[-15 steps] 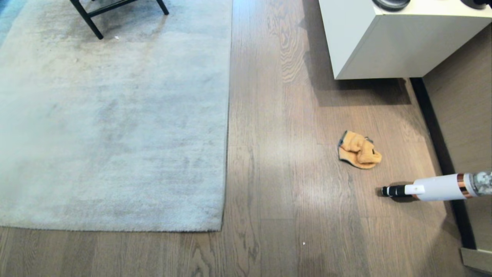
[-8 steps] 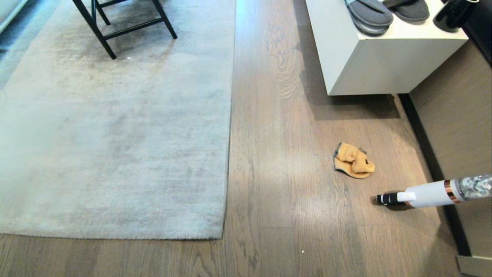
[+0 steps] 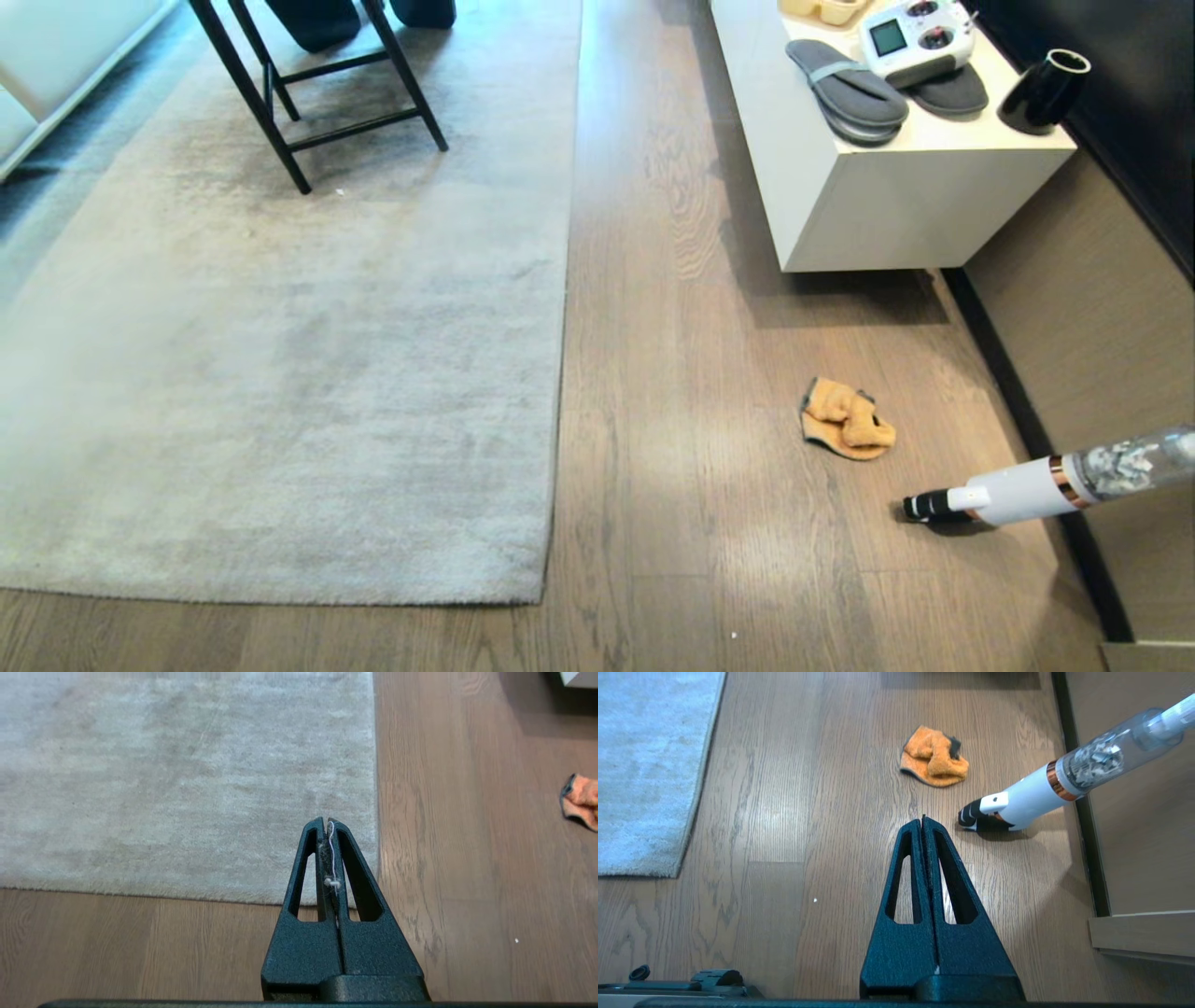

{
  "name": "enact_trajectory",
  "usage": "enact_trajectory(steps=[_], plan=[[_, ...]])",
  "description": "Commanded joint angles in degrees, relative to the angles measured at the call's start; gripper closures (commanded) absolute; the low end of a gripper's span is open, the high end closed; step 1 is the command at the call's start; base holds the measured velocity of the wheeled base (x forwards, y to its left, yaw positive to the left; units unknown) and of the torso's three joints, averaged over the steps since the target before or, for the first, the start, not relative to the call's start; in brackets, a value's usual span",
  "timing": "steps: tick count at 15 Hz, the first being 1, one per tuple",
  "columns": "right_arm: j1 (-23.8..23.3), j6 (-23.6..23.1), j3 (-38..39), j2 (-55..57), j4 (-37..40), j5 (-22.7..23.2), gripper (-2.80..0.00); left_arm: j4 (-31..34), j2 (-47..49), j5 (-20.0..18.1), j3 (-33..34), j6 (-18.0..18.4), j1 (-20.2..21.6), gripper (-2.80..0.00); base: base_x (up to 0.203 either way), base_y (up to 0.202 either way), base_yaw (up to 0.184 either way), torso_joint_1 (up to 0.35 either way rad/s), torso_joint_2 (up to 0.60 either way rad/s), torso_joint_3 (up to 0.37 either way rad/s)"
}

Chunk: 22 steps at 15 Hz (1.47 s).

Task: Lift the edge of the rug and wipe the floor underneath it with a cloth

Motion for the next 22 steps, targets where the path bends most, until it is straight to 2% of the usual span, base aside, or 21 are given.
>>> enact_trajectory(steps=[1, 19, 22], plan=[[0.0, -0.03, 0.0, 0.07, 0.05, 0.03, 0.0, -0.02, 0.0, 0.04, 0.0, -0.05, 0.0, 0.0, 0.0, 0.0, 0.0, 0.002, 0.0, 0.203], [0.0, -0.03, 0.0, 0.07, 0.05, 0.03, 0.0, -0.02, 0.0, 0.04, 0.0, -0.05, 0.0, 0.0, 0.0, 0.0, 0.0, 0.0, 0.0, 0.202], [0.0, -0.03, 0.0, 0.07, 0.05, 0.03, 0.0, -0.02, 0.0, 0.04, 0.0, -0.13, 0.0, 0.0, 0.0, 0.0, 0.0, 0.0, 0.0, 0.031]])
